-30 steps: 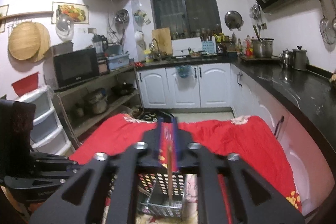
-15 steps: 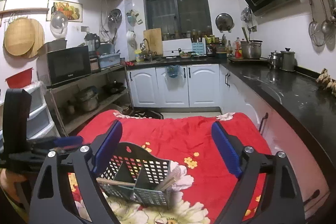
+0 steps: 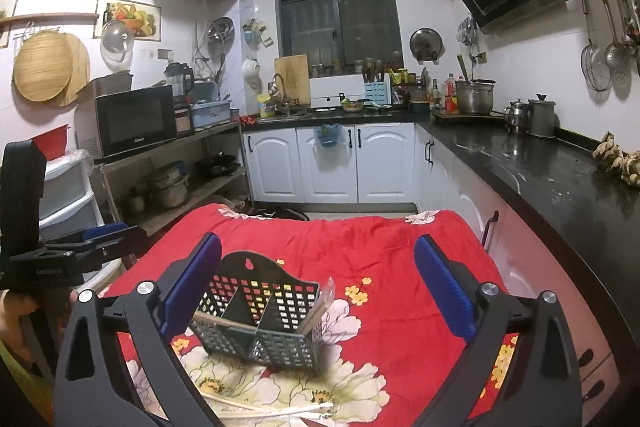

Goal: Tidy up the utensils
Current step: 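Withdraw both open tools from the caddy back toward the chopstick pile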

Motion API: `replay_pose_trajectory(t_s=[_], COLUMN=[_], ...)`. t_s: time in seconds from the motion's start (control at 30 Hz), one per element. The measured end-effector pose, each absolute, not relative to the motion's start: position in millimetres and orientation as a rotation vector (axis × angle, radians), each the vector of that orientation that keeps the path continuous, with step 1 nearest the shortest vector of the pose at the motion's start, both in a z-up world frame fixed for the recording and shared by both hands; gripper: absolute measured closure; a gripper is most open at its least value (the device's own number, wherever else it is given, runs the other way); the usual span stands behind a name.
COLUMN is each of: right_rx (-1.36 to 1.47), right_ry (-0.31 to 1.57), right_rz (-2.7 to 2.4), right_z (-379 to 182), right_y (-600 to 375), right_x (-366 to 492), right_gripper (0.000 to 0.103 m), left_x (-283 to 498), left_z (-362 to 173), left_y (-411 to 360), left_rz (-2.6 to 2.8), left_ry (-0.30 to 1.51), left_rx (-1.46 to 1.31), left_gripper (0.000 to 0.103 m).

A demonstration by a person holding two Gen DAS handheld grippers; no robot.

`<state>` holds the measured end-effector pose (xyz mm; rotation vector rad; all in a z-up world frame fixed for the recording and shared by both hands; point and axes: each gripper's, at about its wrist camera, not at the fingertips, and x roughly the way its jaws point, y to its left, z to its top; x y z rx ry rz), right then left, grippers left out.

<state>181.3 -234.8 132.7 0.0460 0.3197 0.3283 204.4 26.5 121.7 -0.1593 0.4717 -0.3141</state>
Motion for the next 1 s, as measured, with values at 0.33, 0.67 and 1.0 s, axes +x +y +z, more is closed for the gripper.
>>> replay_pose_trajectory(t_s=[0.33,0.67,1.0], right_rx=[0.056,0.032,-0.002], right_ry=[0.312,0.334,0.377], right_rz=[0.35,0.357,0.383], right_z=[129,114,94], right_y=[-238,-234,-221], right_x=[154,140,130], right_gripper=[0.008,0.007,0.007], left_x=[178,162,150], left_z=[117,102,77], left_y=[28,27,28], left_rz=[-0.321,-0.321,-0.294], left_ry=[0.452,0.468,0.503], left_rx=[-0.165,-0.17,-0.157], left_gripper=[0.011,0.011,0.011])
